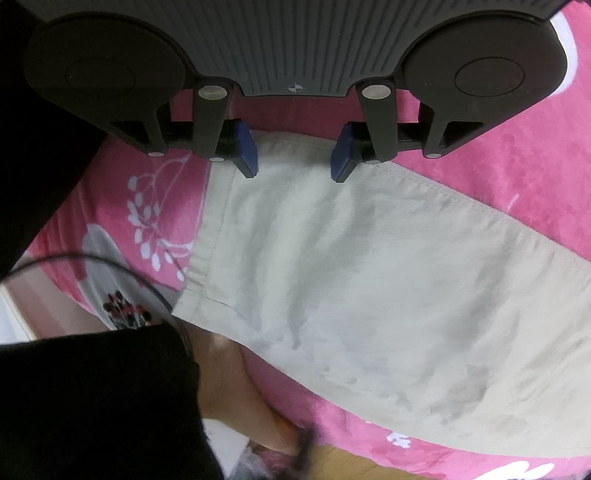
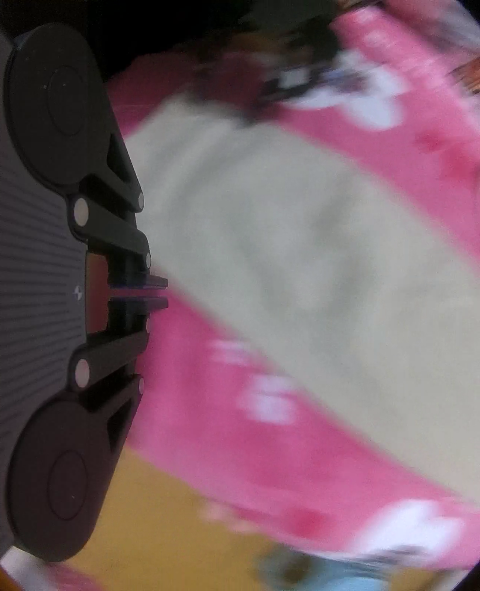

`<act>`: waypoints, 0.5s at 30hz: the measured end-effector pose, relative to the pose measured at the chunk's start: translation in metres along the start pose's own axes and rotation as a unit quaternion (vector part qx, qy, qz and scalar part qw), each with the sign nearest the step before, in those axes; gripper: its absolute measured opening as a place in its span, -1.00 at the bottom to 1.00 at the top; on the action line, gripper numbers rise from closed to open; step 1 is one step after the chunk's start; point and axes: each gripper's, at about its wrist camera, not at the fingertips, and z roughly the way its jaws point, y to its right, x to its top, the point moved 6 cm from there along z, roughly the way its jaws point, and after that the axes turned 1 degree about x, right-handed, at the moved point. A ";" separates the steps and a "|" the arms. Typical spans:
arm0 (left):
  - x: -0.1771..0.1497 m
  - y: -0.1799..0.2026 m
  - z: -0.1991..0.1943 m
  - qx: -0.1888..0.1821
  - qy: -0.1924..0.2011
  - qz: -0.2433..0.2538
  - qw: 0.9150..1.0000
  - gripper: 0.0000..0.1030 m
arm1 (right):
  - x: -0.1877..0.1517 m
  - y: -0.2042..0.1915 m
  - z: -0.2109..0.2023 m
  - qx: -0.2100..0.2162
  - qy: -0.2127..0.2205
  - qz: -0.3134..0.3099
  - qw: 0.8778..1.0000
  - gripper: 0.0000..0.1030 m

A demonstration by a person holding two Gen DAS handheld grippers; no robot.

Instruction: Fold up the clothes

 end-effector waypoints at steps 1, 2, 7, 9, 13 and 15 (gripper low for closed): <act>0.000 0.002 0.001 0.001 -0.001 0.005 1.000 -0.11 | 0.013 -0.004 -0.003 -0.008 0.038 -0.010 0.999 -0.93; 0.000 0.003 0.001 0.001 -0.001 0.009 1.000 -0.10 | 0.025 -0.008 -0.005 -0.015 0.077 -0.020 0.997 -0.93; -0.001 0.002 -0.002 -0.004 0.004 0.007 1.000 -0.09 | 0.033 -0.019 0.034 -0.040 0.081 -0.088 0.992 -0.94; -0.001 0.002 -0.004 -0.009 0.007 0.003 1.000 -0.09 | 0.008 -0.011 0.045 -0.037 0.026 -0.102 0.994 -0.94; 0.000 0.003 -0.004 -0.014 0.008 0.000 1.000 -0.08 | -0.029 0.003 0.035 -0.046 -0.034 -0.088 0.994 -0.94; 0.001 0.004 -0.003 -0.017 0.007 -0.001 1.000 -0.08 | -0.026 0.002 0.021 -0.042 -0.007 -0.080 0.996 -0.94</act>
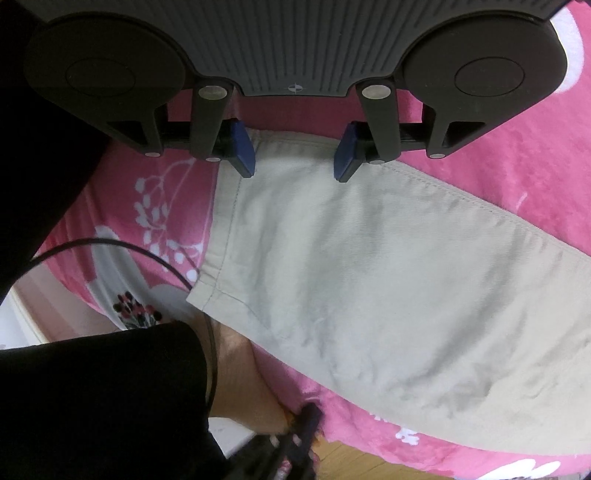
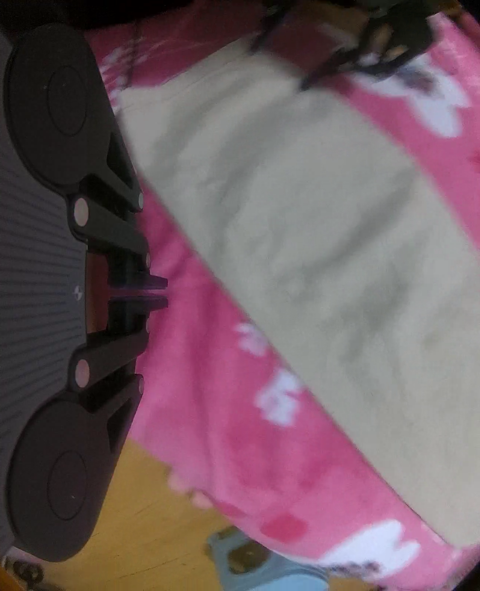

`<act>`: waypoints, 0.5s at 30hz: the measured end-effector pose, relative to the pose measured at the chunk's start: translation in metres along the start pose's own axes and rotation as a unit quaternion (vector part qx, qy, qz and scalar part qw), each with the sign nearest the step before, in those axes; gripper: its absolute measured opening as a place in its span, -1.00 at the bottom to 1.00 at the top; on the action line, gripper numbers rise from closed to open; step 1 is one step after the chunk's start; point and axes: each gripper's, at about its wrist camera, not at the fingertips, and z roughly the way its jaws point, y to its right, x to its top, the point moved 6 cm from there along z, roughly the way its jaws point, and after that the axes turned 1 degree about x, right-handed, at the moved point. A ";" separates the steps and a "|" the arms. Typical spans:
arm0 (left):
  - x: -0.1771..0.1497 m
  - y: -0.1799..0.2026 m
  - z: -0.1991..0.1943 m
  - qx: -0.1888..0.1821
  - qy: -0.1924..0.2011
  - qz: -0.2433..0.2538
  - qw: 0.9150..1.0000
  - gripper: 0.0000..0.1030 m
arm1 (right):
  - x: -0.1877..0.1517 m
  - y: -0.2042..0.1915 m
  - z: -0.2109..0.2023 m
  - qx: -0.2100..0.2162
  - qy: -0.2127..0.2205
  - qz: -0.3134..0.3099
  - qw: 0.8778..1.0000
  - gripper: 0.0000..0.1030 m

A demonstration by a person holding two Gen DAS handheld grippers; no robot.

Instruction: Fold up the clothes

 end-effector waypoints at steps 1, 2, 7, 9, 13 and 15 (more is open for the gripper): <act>0.000 0.000 -0.001 -0.001 -0.001 0.000 1.000 -0.08 | 0.009 -0.002 -0.009 0.013 0.032 0.011 0.999 -0.94; 0.001 -0.001 -0.001 -0.003 -0.002 -0.001 1.000 -0.08 | 0.019 -0.009 -0.016 0.037 0.064 0.011 0.997 -0.94; -0.001 0.001 -0.005 -0.005 -0.005 -0.001 1.000 -0.08 | 0.034 -0.056 0.016 0.126 0.044 -0.070 0.989 -0.94; -0.003 0.001 -0.007 -0.009 -0.003 -0.006 1.000 -0.08 | 0.012 -0.066 0.031 0.161 -0.023 -0.097 0.982 -0.94; -0.007 0.002 -0.010 -0.026 -0.003 -0.008 1.000 -0.08 | -0.016 -0.073 0.037 0.187 -0.118 -0.128 0.967 -0.94; -0.007 0.004 -0.008 -0.034 -0.007 -0.006 0.999 -0.08 | -0.005 -0.070 0.028 0.190 -0.087 -0.118 0.971 -0.94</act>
